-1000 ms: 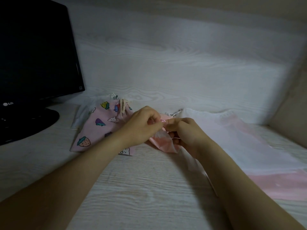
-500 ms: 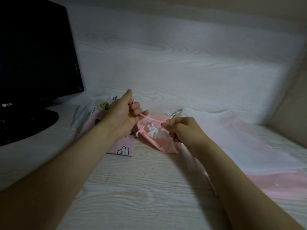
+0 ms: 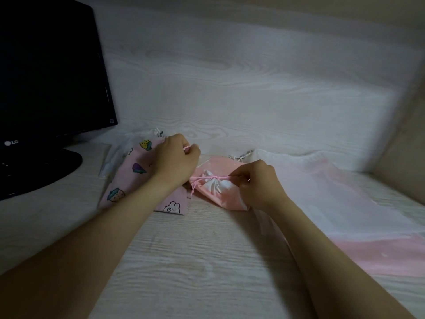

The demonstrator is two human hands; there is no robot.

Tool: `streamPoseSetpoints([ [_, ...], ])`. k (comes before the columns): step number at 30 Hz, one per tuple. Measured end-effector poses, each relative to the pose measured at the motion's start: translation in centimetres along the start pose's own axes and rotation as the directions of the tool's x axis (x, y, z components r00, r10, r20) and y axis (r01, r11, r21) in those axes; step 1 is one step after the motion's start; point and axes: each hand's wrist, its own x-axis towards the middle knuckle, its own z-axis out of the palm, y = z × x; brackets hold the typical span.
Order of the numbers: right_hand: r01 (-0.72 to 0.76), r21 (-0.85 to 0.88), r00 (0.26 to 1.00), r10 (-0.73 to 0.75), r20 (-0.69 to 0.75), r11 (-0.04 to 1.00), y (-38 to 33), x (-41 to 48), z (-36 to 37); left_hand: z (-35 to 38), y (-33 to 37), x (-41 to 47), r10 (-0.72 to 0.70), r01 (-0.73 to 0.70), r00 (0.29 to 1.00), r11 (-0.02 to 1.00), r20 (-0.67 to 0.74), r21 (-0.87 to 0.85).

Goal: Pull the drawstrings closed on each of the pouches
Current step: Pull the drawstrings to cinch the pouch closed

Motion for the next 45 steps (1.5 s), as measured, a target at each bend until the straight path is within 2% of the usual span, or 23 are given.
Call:
streamPoseSetpoints([
  [4, -0.094, -0.069, 0.995, 0.095, 0.018, 0.993, 0.1, 0.0, 0.2, -0.5, -0.3, 0.3, -0.028, 0.029, 0.999, 1.0, -0.037, 0.012],
  [7, -0.084, -0.082, 0.996, 0.083, -0.02, 0.993, -0.1, -0.2, 0.1, -0.7, -0.5, 0.0, 0.057, -0.057, 0.997, 0.998, -0.048, -0.003],
  [10, -0.019, 0.11, 0.999, 0.015, 0.042, 0.994, -0.6, -0.7, -0.7, -0.4, -0.7, -0.8, 0.211, -0.21, 0.977, 0.978, 0.028, -0.013],
  [13, -0.106, 0.392, 0.982, 0.034, 0.186, 0.914, -2.0, -1.7, -1.7, 0.1, -1.0, -1.0, 0.336, -0.346, 0.938, 0.929, 0.09, 0.132],
  [16, -0.153, 0.576, 0.979, 0.042, 0.201, 0.803, -2.7, -1.8, -2.3, 0.2, -1.4, -1.0, 0.236, -0.294, 0.939, 0.927, 0.248, 0.231],
  [18, -0.076, 0.591, 0.994, 0.012, 0.111, 0.803, -2.7, -1.4, -2.5, 0.2, -1.4, -1.3, 0.204, -0.286, 0.923, 0.931, 0.326, 0.227],
  [21, 0.027, 0.594, 0.999, -0.042, 0.012, 0.804, -2.8, -1.1, -3.0, 0.2, -1.2, -1.7, 0.192, -0.26, 0.91, 0.954, 0.367, 0.147],
  [25, -0.029, 0.748, 0.996, -0.043, 0.077, 0.663, -2.8, -1.2, -3.7, -0.2, -1.0, -1.8, 0.261, -0.258, 0.895, 0.964, 0.362, -0.057],
  [29, -0.124, 0.92, 0.992, 0.022, 0.124, 0.372, -3.7, -1.1, -4.4, -0.4, -0.1, -1.9, 0.131, -0.032, 0.931, 0.96, 0.341, -0.279],
  [31, -0.136, 0.952, 0.99, 0.075, 0.12, 0.275, -3.6, -0.8, -4.6, -0.4, 0.4, -1.8, 0.107, -0.017, 0.95, 0.956, 0.293, -0.294],
  [32, -0.074, 0.934, 0.994, 0.106, 0.039, 0.35, -3.3, -0.8, -4.8, -0.3, 0.5, -1.7, 0.106, -0.026, 0.96, 0.955, 0.258, -0.296],
  [33, 0.03, 0.864, 0.988, 0.114, -0.101, 0.503, -3.2, -1.0, -4.8, -0.3, 0.6, -1.6, 0.107, -0.036, 0.968, 0.953, 0.225, -0.299],
  [34, 0.122, 0.752, 0.964, 0.103, -0.245, 0.648, -3.2, -1.4, -4.9, -0.2, 0.6, -1.4, 0.109, -0.046, 0.975, 0.952, 0.196, -0.302],
  [35, 0.185, 0.662, 0.933, 0.082, -0.351, 0.727, -3.2, -1.7, -4.7, -0.1, 0.6, -1.2, 0.109, -0.053, 0.98, 0.951, 0.169, -0.306],
  [38, 0.333, 0.473, 0.837, -0.026, -0.546, 0.816, -3.4, -2.4, -4.2, 0.0, 1.8, -1.1, 0.085, -0.057, 0.995, 0.917, 0.053, -0.394],
  [41, 0.358, 0.322, 0.758, -0.071, -0.648, 0.877, -3.1, -2.1, -3.8, 0.0, 2.8, -1.0, 0.088, -0.122, 0.992, 0.818, -0.087, -0.562],
  [43, 0.355, 0.317, 0.717, -0.039, -0.696, 0.879, -3.3, -1.9, -3.6, -0.5, 3.1, -1.0, 0.111, -0.185, 0.98, 0.811, -0.165, -0.554],
  [45, 0.368, 0.386, 0.69, 0.03, -0.723, 0.846, -3.3, -1.5, -3.4, -1.4, 3.2, -1.0, 0.19, -0.287, 0.951, 0.84, -0.244, -0.461],
])
